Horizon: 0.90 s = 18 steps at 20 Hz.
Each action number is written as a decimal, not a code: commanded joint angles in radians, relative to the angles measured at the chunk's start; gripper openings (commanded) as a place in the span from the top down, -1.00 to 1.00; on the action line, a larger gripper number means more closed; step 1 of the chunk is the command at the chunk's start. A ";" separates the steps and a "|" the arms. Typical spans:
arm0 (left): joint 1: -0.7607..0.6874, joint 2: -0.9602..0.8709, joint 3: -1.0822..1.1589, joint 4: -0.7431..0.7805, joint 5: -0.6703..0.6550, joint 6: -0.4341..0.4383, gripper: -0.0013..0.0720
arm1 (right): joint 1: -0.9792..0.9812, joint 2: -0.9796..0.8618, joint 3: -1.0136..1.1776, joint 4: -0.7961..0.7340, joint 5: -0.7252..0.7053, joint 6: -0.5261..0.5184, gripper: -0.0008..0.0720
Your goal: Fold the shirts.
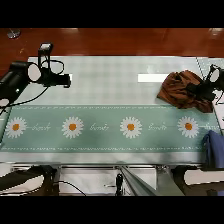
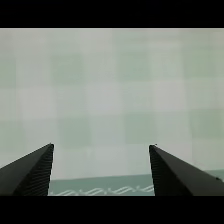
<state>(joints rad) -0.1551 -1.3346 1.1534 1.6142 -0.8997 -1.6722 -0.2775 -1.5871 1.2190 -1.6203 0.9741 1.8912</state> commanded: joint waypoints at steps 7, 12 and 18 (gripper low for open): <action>0.237 0.244 -0.083 -0.191 -0.248 0.095 -0.96 | -0.013 0.280 0.335 0.513 0.007 -0.391 0.92; 0.155 0.620 -0.354 -0.463 -0.104 0.146 -0.96 | 0.014 0.578 0.459 0.610 0.021 -0.487 0.92; 0.011 0.750 -0.453 -0.497 -0.103 0.144 -0.96 | 0.255 0.791 0.469 0.586 0.073 -0.521 0.92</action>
<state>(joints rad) -0.0875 -0.6403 0.7395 1.1595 -1.0172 -1.5326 -0.1230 -0.8867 1.6760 -1.0378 1.0138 1.3918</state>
